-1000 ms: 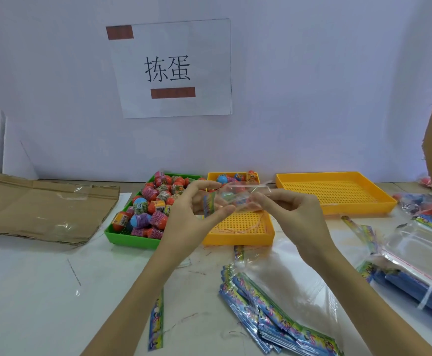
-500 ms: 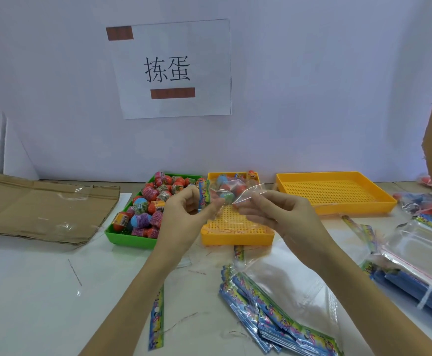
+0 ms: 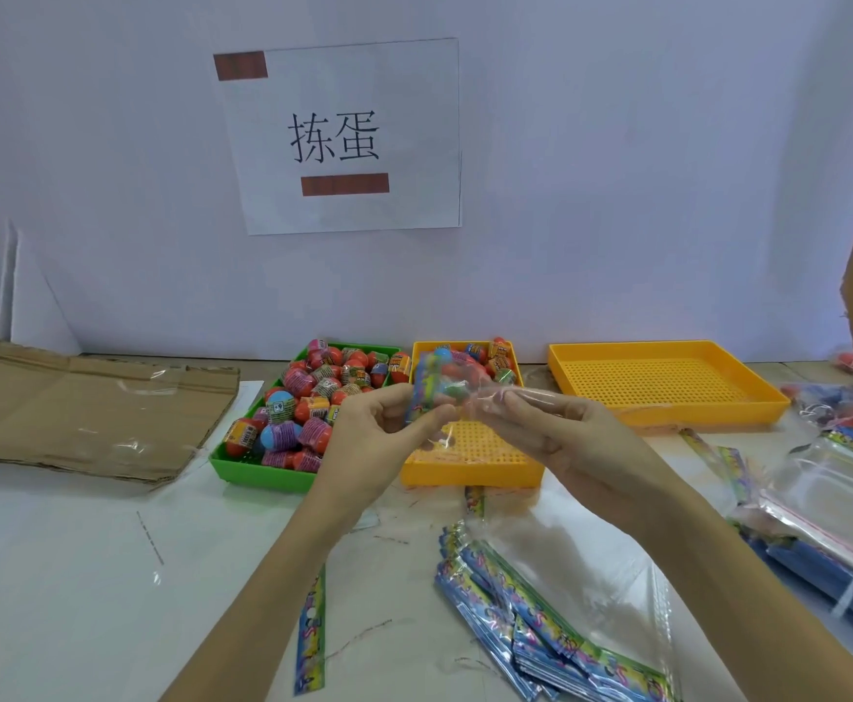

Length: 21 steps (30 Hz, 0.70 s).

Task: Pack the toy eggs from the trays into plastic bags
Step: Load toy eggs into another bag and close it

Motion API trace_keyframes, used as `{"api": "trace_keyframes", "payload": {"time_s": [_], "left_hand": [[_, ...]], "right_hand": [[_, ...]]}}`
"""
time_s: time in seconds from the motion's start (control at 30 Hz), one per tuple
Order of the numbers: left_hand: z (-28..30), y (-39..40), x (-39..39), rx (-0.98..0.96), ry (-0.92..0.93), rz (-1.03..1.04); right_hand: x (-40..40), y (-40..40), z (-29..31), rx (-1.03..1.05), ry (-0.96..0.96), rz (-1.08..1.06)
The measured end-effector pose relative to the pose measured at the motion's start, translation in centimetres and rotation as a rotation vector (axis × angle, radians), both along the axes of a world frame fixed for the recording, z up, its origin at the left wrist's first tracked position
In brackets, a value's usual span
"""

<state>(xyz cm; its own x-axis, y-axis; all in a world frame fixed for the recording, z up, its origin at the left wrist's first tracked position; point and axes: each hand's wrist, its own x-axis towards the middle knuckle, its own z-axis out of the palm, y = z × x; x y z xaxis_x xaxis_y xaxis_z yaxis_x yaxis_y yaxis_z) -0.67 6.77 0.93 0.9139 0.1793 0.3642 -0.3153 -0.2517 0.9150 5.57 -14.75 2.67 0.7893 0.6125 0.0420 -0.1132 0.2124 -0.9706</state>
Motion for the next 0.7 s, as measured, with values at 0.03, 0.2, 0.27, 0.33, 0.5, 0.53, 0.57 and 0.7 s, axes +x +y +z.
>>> {"api": "trace_keyframes", "payload": {"time_s": [0.03, 0.2, 0.27, 0.33, 0.5, 0.53, 0.57, 0.7], "left_hand": [[-0.10, 0.01, -0.01, 0.012, -0.001, -0.003], [-0.24, -0.08, 0.17, -0.014, -0.002, 0.040], [-0.13, -0.33, 0.08, -0.033, 0.001, 0.011], [-0.12, -0.42, 0.01, -0.038, 0.011, -0.005], [-0.06, -0.44, 0.06, -0.092, 0.035, 0.010], [-0.05, -0.51, 0.10, -0.098, 0.037, 0.003], [-0.19, -0.50, 0.20, -0.095, 0.039, 0.001], [-0.53, -0.35, 0.29, -0.046, 0.067, 0.014]], "right_hand": [[0.02, -0.07, 0.10, -0.034, -0.035, 0.004], [-0.05, -0.01, 0.02, 0.022, -0.039, 0.032], [-0.02, 0.10, -0.16, 0.053, -0.008, 0.045], [-0.01, 0.26, -0.23, 0.069, -0.012, 0.093], [0.37, 0.21, -0.33, 0.101, 0.022, 0.107], [0.45, 0.15, -0.34, 0.085, -0.007, 0.104], [0.52, 0.11, -0.37, 0.070, -0.038, 0.108], [0.45, 0.15, -0.47, 0.013, -0.108, 0.113]]}}
